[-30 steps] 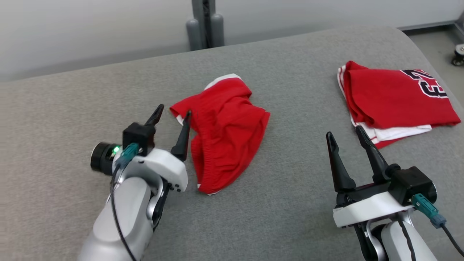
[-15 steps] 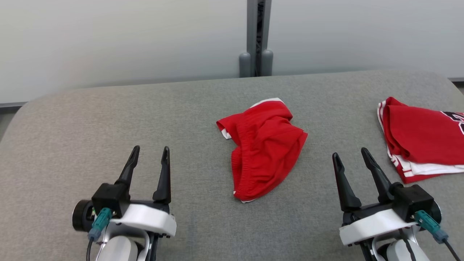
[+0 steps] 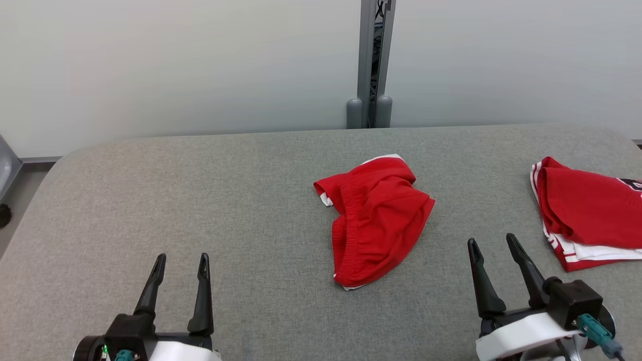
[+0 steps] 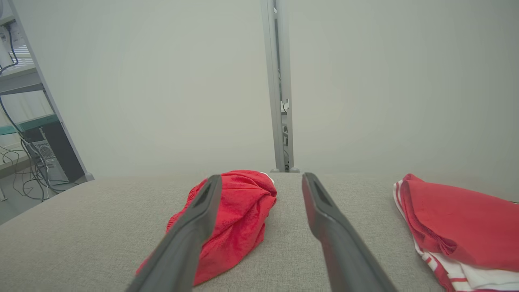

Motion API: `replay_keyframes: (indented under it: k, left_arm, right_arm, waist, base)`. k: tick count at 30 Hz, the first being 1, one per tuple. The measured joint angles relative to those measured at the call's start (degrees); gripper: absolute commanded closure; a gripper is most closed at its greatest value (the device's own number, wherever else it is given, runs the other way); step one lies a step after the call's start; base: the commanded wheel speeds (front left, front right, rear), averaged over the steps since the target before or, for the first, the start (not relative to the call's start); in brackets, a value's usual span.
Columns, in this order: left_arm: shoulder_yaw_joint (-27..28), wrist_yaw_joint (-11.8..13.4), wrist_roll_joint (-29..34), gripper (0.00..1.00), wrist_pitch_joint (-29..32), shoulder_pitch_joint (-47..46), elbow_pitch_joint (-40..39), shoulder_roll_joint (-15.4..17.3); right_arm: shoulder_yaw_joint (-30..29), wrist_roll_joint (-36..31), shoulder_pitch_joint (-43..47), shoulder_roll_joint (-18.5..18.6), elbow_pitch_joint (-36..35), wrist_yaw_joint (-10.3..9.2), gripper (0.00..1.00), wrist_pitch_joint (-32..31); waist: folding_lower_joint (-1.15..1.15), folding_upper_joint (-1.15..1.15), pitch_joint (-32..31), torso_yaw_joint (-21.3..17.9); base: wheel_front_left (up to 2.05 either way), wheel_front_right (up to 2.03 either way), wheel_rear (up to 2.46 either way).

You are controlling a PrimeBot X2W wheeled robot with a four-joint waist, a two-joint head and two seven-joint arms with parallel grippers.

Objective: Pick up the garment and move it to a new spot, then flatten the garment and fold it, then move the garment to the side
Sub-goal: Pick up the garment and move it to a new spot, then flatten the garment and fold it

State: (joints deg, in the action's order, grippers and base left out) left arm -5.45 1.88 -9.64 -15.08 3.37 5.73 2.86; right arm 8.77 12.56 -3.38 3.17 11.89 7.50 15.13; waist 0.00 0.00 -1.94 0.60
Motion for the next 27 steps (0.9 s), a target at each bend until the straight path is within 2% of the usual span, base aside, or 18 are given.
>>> replay_keyframes:
  k: [11, 27]
  left_arm:
    - [-1.36, 2.18, -2.72, 0.00, 0.00, 1.27, 0.93, -0.03]
    - [-2.15, 1.71, -3.01, 0.00, 0.00, 1.40, 2.87, -0.04]
  right_arm:
    - [-0.58, -1.11, 2.29, 0.10, -0.05, 0.00, 0.00, 0.00]
    - [-0.70, -1.11, 2.74, 0.00, 0.02, 0.00, 0.00, 0.00]
  waist:
    - [0.00, 0.00, -0.37, 0.21]
    - [0.00, 0.00, -0.87, -0.24]
  base:
    - [0.00, 0.00, 0.00]
    - [0.00, 0.00, 0.00]
